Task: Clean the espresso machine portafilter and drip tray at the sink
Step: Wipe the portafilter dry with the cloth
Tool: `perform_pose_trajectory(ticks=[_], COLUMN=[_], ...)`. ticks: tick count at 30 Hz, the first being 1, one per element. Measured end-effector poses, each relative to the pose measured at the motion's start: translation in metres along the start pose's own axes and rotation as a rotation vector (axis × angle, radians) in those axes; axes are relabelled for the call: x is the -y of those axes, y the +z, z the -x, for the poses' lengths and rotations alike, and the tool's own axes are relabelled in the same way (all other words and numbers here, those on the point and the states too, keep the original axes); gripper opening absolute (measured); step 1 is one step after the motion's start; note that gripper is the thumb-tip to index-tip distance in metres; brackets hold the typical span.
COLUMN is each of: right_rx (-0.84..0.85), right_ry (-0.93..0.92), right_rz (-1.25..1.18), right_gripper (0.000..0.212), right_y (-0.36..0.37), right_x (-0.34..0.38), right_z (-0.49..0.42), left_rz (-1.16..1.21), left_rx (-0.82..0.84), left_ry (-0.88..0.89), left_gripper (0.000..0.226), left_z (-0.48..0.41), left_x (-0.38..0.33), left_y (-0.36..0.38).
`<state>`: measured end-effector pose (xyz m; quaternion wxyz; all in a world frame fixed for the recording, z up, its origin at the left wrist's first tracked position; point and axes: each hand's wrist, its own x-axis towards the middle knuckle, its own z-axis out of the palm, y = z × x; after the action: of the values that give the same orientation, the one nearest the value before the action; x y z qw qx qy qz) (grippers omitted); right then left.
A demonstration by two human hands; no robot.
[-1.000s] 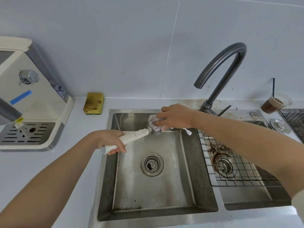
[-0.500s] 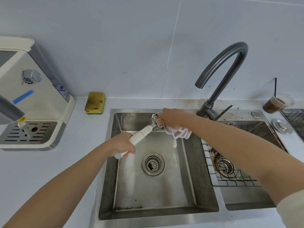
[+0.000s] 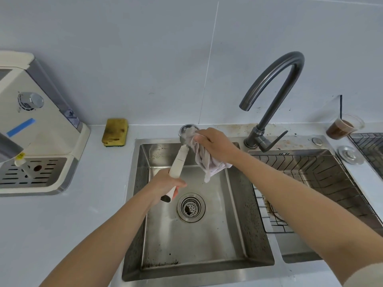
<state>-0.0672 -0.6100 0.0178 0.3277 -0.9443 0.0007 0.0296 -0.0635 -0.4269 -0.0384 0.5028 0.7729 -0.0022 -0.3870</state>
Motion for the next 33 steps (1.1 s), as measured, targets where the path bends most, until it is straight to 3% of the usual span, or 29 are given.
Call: perform_pose_trajectory(ticks=[5, 9, 15, 24, 27, 33], right_rx=[-0.072, -0.065, -0.141, -0.042, -0.047, -0.372], right_ry=[-0.109, -0.094, 0.038, -0.167, -0.079, 0.089], right_rz=[0.306, 0.399, 0.184, 0.029, -0.103, -0.243], right_gripper=[0.039, 0.044, 0.038, 0.027, 0.029, 0.03], right_y=[0.017, 0.03, 0.039, 0.057, 0.055, 0.035], right_x=[0.004, 0.0, 0.005, 0.009, 0.005, -0.016], right_z=[0.01, 0.014, 0.007, 0.03, 0.033, 0.027], left_rz=[0.073, 0.093, 0.021, 0.162, 0.221, 0.665], left_rx=[0.045, 0.023, -0.006, 0.061, 0.132, 0.242], left_ry=[0.051, 0.076, 0.107, 0.236, 0.155, -0.115], left_gripper=[0.023, 0.024, 0.027, 0.035, 0.028, 0.021], left_z=[0.003, 0.004, 0.0, 0.002, 0.005, 0.003], left_x=[-0.015, -0.019, -0.027, -0.021, -0.018, -0.015], left_y=[0.014, 0.022, 0.029, 0.022, 0.018, 0.006])
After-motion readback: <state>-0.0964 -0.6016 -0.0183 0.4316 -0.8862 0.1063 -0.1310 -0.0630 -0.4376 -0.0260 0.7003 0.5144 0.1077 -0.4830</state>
